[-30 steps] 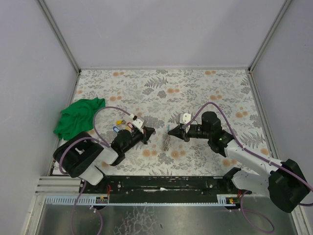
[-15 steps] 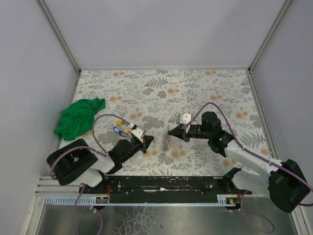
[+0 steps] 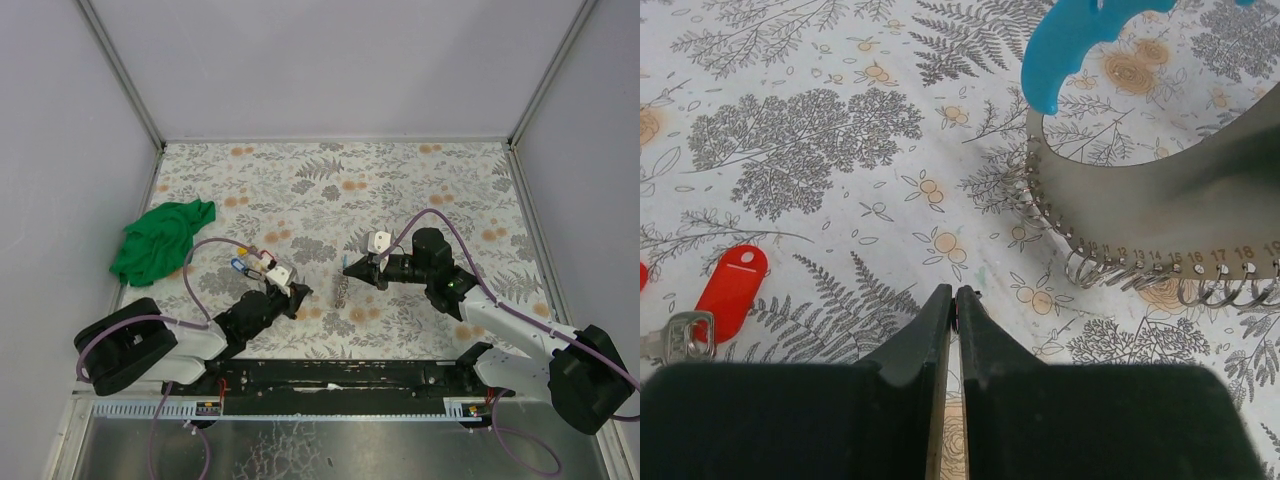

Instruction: Put the keys on the keyring

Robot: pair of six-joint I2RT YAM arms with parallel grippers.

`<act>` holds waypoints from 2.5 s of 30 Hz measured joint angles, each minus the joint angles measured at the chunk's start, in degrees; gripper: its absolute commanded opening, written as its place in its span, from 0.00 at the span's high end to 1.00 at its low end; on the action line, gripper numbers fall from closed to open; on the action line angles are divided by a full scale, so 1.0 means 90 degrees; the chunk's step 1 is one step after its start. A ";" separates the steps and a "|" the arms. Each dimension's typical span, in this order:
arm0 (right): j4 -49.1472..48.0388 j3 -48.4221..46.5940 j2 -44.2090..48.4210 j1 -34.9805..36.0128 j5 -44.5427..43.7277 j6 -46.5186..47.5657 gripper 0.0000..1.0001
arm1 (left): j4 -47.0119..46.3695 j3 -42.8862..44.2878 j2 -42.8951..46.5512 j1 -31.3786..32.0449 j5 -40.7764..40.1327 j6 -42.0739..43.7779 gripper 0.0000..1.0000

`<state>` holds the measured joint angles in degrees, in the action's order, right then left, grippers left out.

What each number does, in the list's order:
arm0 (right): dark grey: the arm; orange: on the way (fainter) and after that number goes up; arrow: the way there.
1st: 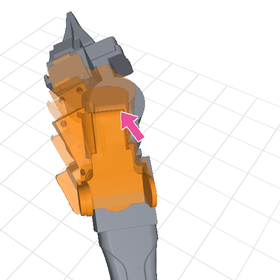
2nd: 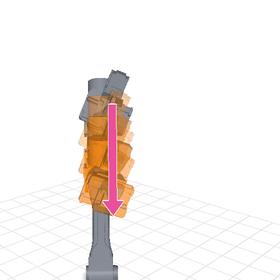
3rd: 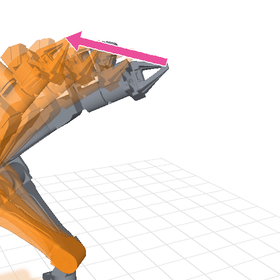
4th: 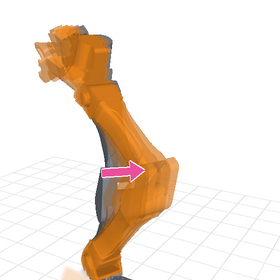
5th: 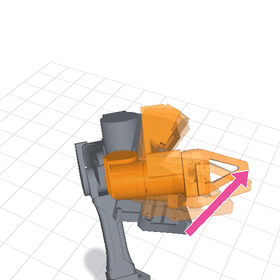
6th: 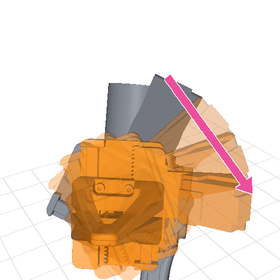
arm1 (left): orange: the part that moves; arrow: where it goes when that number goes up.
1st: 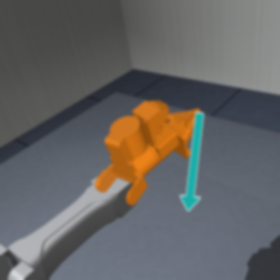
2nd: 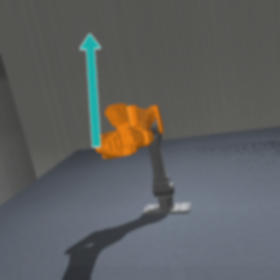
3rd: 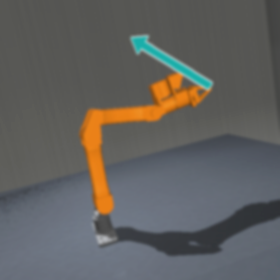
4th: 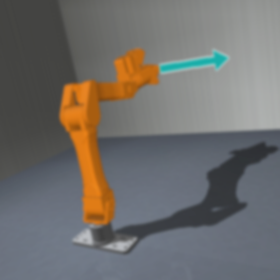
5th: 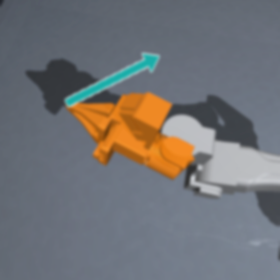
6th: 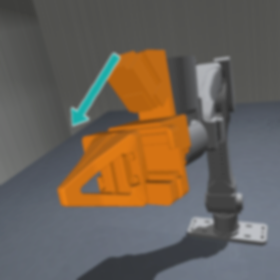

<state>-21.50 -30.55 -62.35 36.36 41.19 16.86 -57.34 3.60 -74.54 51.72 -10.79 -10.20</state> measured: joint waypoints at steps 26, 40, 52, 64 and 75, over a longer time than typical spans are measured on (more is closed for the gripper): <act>-0.0002 0.0000 0.0005 0.0000 0.0002 -0.0044 1.00 | 0.4641 0.0869 0.2319 0.0668 -0.0957 -0.2069 0.73; -0.0002 0.0000 0.0036 0.0000 0.0032 -0.0044 1.00 | 0.7125 0.2164 0.1156 0.0670 -0.0797 -0.2620 0.72; -0.0002 0.0000 0.0039 0.0000 0.0041 -0.0044 1.00 | 0.7295 0.2735 0.0316 0.0537 -0.0515 -0.2397 0.70; -0.0002 0.0000 0.0044 0.0000 0.0051 -0.0046 1.00 | 0.7830 0.3194 -0.0049 0.0532 -0.0420 -0.2390 0.78; -0.0005 0.0000 0.0075 0.0000 0.0056 -0.0046 1.00 | 0.8325 0.3376 -0.0129 0.0532 -0.0420 -0.2465 0.79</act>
<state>-21.54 -30.55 -61.67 36.36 41.69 16.45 17.58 33.98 -75.70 56.51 -14.57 -32.38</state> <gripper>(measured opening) 0.019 0.229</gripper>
